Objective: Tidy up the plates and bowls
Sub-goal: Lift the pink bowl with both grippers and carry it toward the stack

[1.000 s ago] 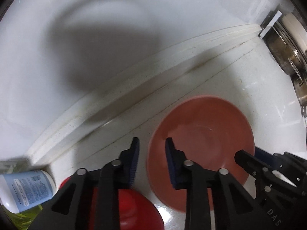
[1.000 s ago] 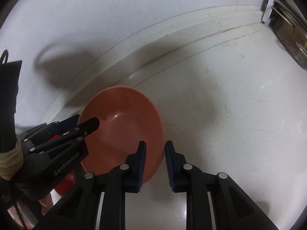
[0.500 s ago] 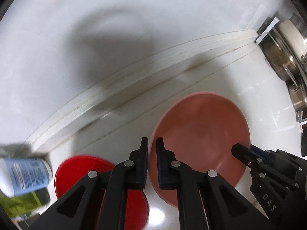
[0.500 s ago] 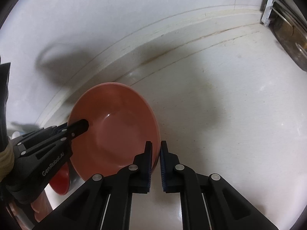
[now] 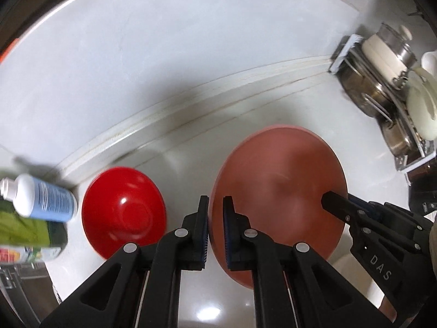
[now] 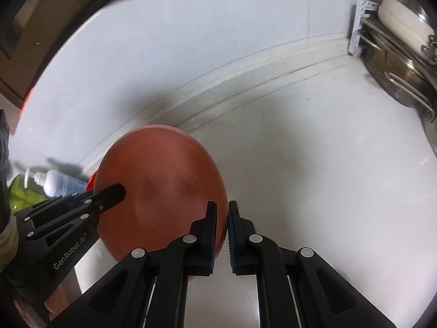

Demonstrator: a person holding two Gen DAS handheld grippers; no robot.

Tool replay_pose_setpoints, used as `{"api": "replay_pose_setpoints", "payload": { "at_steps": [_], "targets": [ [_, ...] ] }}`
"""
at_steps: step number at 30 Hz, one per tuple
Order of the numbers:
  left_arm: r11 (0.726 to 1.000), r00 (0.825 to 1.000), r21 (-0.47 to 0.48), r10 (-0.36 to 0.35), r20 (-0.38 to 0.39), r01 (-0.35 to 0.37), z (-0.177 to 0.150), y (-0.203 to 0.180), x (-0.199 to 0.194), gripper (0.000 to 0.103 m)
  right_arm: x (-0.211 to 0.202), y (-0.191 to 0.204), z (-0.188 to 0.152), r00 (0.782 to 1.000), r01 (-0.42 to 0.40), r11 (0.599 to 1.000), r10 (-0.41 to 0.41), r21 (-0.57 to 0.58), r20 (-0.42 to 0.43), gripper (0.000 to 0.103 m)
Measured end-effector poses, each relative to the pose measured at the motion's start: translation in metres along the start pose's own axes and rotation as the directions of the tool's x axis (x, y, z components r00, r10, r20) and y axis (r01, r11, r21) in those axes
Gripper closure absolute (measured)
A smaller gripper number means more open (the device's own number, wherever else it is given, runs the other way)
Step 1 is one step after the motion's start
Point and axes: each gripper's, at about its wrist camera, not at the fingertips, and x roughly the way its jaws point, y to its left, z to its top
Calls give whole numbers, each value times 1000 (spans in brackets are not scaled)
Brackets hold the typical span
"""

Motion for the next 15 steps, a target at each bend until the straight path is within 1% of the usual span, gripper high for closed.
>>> {"api": "replay_pose_setpoints", "payload": {
  "at_steps": [6, 11, 15],
  "targets": [
    [1000, 1000, 10, -23, 20, 23, -25, -28, -24, 92, -44, -10, -23, 999, 13, 1000, -12, -25, 50, 93],
    [998, 999, 36, -46, 27, 45, -47, -39, -38, 90, -69, -26, -53, 997, 35, 998, -32, -44, 70, 93],
    [996, 997, 60, -71, 21, 70, -60, -56, -39, 88, -83, -47, -72, 995, 52, 998, -49, -31, 85, 93]
  ]
}}
